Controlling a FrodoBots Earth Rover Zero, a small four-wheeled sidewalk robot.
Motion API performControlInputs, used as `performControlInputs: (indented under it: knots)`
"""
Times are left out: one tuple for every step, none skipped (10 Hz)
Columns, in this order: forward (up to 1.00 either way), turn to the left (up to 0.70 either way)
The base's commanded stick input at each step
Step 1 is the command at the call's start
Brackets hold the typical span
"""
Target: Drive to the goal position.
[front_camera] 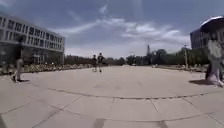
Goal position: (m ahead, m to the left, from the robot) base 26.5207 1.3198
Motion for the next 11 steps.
performControlInputs:
  knots:
    - [0.6, 0.0]
    - [0.6, 0.0]
    - [0.6, 0.0]
    - [0.6, 0.0]
    - [0.6, 0.0]
    - [0.6, 0.0]
    - [0.6, 0.0]
    - [0.6, 0.0]
    - [0.6, 0.0]
    - [0.6, 0.0]
    - [0.6, 0.0]
